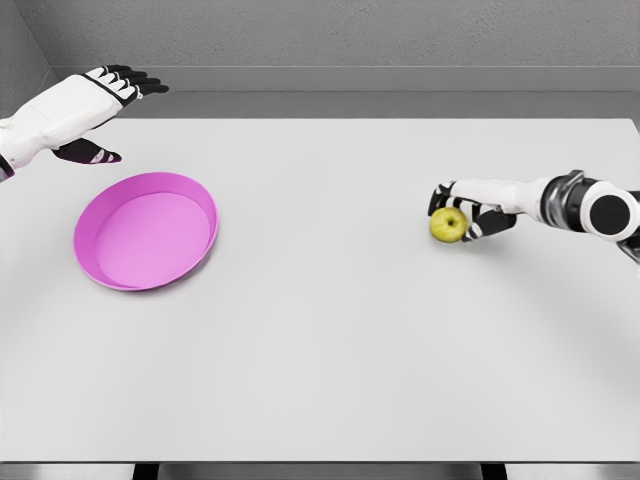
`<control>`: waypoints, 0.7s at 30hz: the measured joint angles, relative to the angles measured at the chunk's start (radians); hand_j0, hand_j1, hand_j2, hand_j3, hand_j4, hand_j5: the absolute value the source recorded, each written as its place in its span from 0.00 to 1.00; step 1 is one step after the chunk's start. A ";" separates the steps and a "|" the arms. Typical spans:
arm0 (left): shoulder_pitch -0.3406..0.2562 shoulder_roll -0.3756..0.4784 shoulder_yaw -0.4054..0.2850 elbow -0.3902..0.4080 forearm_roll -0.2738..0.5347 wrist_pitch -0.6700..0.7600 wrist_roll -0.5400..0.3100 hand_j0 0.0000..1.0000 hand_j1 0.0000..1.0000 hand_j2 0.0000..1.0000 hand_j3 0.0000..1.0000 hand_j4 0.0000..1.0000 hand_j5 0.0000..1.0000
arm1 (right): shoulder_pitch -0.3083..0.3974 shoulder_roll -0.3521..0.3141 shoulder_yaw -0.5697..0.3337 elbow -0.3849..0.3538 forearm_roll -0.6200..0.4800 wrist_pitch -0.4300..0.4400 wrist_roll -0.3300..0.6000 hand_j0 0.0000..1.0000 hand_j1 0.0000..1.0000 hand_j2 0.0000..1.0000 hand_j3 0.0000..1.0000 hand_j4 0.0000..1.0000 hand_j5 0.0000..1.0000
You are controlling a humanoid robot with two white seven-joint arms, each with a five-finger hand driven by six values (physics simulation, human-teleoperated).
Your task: Put the apple on the plate with both arms
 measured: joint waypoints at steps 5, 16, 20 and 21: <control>0.000 0.000 0.000 0.000 0.000 0.000 0.000 1.00 1.00 1.00 1.00 1.00 1.00 | 0.000 0.003 -0.005 -0.042 -0.001 -0.001 0.000 0.25 0.25 0.25 0.25 0.25 0.25; 0.000 0.000 0.000 -0.001 0.000 0.000 0.000 1.00 1.00 1.00 1.00 1.00 1.00 | 0.009 0.070 -0.014 -0.084 -0.001 -0.008 0.000 0.25 0.25 0.25 0.25 0.25 0.25; 0.000 -0.001 0.000 -0.002 0.000 0.000 0.000 1.00 1.00 1.00 1.00 1.00 1.00 | 0.009 0.098 -0.018 -0.098 -0.001 -0.009 0.000 0.25 0.25 0.25 0.25 0.25 0.25; 0.000 0.000 0.000 -0.002 0.000 0.000 0.000 1.00 1.00 1.00 1.00 1.00 1.00 | 0.009 0.107 -0.019 -0.100 -0.001 -0.009 0.000 0.25 0.25 0.25 0.25 0.25 0.25</control>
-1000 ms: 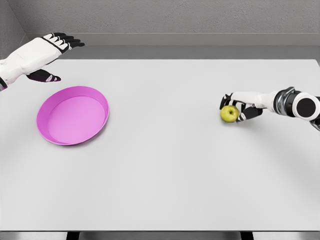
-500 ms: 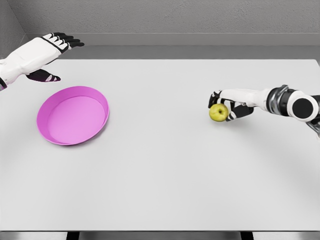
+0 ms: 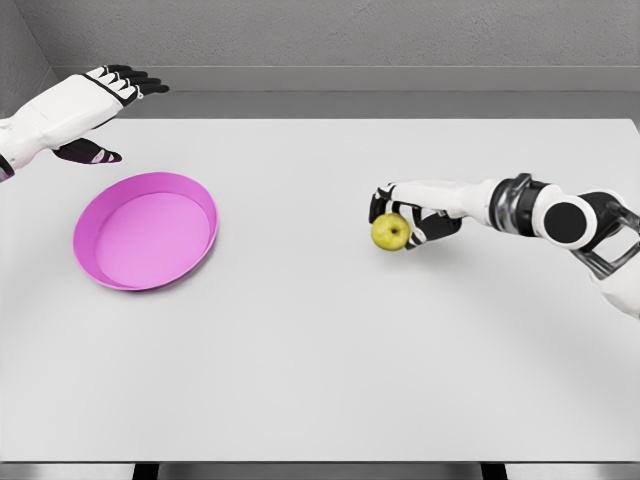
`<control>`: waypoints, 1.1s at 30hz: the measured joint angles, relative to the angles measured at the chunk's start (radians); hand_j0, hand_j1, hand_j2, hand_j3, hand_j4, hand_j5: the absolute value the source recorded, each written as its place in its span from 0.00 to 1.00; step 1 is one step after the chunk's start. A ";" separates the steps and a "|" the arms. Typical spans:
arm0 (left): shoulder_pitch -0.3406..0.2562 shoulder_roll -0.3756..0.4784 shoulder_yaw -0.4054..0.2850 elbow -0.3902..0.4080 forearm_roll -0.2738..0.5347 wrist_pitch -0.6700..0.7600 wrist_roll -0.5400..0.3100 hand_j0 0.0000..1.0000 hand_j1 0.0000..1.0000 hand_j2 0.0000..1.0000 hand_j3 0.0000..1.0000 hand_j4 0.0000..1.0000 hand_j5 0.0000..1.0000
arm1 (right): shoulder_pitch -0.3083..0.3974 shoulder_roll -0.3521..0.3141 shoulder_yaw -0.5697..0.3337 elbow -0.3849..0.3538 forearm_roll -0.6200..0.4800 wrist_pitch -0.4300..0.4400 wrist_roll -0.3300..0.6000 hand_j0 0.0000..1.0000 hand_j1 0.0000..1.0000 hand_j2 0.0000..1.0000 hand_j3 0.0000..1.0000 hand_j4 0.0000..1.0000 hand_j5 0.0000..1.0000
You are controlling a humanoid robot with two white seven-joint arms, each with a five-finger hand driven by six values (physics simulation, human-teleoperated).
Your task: Put the apple on the plate with both arms
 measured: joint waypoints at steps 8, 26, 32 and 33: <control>0.000 0.000 0.000 0.000 0.000 0.000 0.000 1.00 1.00 1.00 1.00 1.00 1.00 | 0.002 0.055 -0.001 -0.003 -0.001 0.001 0.000 0.24 0.24 0.24 0.24 0.24 0.24; 0.002 0.001 -0.001 -0.003 0.000 0.000 0.001 1.00 1.00 1.00 1.00 1.00 1.00 | -0.009 0.200 0.005 0.010 0.002 0.014 0.000 0.24 0.24 0.24 0.24 0.24 0.24; 0.002 0.001 -0.001 -0.004 0.000 0.000 0.001 1.00 1.00 1.00 1.00 1.00 1.00 | -0.009 0.221 0.008 0.017 0.001 0.018 0.000 1.00 1.00 1.00 1.00 1.00 1.00; 0.002 0.001 -0.001 -0.004 0.000 0.000 0.001 1.00 1.00 1.00 1.00 1.00 1.00 | -0.011 0.223 0.008 0.017 0.001 0.031 0.000 1.00 1.00 1.00 1.00 1.00 1.00</control>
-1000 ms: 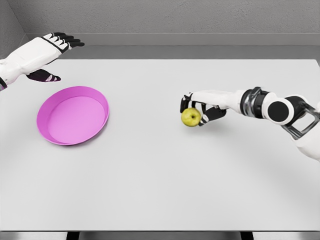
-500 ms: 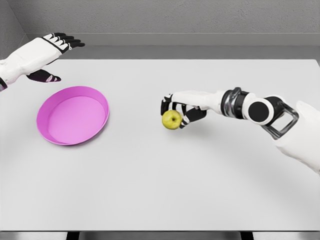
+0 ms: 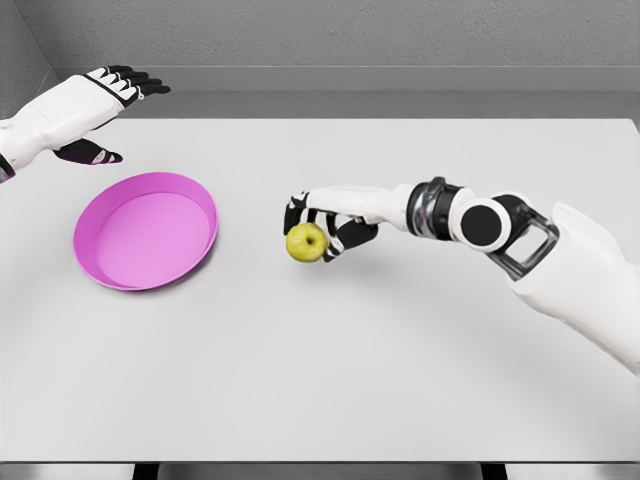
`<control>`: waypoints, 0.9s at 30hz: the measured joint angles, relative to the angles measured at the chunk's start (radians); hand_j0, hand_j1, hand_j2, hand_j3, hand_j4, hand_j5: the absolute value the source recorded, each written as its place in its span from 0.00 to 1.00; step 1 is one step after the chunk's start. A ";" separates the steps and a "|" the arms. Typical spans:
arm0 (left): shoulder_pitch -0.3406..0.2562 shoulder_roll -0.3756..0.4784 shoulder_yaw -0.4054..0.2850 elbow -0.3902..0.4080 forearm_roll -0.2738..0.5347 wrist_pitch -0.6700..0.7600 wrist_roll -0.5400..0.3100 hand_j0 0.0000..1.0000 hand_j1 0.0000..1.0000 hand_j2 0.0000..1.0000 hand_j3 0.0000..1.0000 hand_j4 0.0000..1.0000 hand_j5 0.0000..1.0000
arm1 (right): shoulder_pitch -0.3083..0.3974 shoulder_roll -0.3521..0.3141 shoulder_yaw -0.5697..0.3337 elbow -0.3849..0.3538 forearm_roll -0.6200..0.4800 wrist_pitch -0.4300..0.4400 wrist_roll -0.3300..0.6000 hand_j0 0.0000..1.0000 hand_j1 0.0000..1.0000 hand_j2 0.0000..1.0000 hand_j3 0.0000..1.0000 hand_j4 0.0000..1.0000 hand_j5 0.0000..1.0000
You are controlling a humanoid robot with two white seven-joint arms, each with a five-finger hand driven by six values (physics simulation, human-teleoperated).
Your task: Put the apple on the plate with both arms
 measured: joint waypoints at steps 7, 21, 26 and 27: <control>0.000 0.000 0.000 -0.001 0.000 0.000 0.000 1.00 1.00 1.00 1.00 1.00 1.00 | 0.000 0.002 -0.003 0.001 0.000 0.057 0.000 1.00 1.00 1.00 1.00 1.00 1.00; 0.002 0.001 -0.006 -0.019 0.000 0.000 -0.001 1.00 1.00 1.00 1.00 1.00 1.00 | 0.067 -0.334 -0.347 0.026 0.001 -0.001 0.000 1.00 1.00 1.00 1.00 1.00 1.00; 0.005 -0.036 -0.090 -0.102 -0.001 0.000 -0.073 1.00 1.00 1.00 1.00 1.00 1.00 | 0.118 -0.390 -0.365 0.028 0.022 -0.155 0.000 1.00 1.00 1.00 1.00 1.00 1.00; -0.001 -0.050 -0.123 -0.124 -0.001 0.000 -0.097 1.00 1.00 1.00 1.00 1.00 1.00 | 0.132 -0.402 -0.366 0.029 0.039 -0.198 0.000 1.00 1.00 1.00 1.00 1.00 1.00</control>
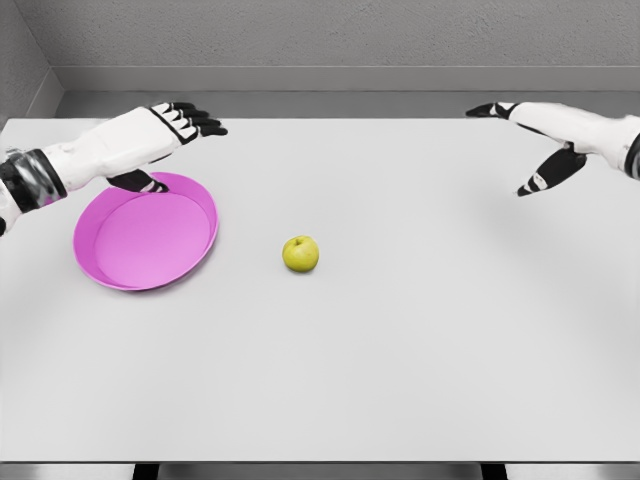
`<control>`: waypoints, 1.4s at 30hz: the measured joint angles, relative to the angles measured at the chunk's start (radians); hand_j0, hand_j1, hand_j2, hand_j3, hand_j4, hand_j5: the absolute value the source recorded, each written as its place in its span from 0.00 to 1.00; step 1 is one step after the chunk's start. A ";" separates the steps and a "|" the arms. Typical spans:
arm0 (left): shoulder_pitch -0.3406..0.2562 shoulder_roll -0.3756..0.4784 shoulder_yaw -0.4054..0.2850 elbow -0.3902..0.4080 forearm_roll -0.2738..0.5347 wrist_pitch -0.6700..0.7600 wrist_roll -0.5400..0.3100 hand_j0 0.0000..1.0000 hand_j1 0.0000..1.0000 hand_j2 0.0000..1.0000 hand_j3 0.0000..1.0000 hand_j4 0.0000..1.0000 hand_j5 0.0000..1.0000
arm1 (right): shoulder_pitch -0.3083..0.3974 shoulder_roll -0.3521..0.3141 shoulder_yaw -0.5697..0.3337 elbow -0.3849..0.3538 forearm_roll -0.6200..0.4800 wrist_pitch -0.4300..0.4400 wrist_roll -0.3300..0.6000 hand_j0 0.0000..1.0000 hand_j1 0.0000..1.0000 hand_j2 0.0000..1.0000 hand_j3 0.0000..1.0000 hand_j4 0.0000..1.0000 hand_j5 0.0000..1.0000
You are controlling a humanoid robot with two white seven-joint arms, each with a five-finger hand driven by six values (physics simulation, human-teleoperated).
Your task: Put the apple on the plate with both arms
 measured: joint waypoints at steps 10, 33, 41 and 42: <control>-0.192 -0.161 -0.204 -0.114 -0.121 0.000 -0.191 1.00 1.00 1.00 1.00 1.00 1.00 | 0.075 -0.030 -0.077 -0.003 0.037 -0.196 0.000 1.00 1.00 1.00 1.00 1.00 1.00; -0.238 -0.234 -0.411 -0.040 -0.155 -0.001 -0.314 1.00 1.00 1.00 1.00 1.00 1.00 | 0.080 -0.041 -0.092 0.007 0.038 -0.205 0.000 1.00 1.00 1.00 1.00 1.00 1.00; -0.245 -0.238 -0.432 -0.035 -0.154 -0.001 -0.318 0.82 0.82 0.82 0.82 0.82 0.82 | 0.080 -0.041 -0.092 0.006 0.038 -0.205 0.000 1.00 1.00 1.00 1.00 1.00 1.00; -0.245 -0.238 -0.433 -0.035 -0.154 -0.001 -0.318 0.79 0.79 0.79 0.79 0.79 0.79 | 0.080 -0.042 -0.092 0.006 0.038 -0.205 0.000 1.00 1.00 1.00 1.00 1.00 1.00</control>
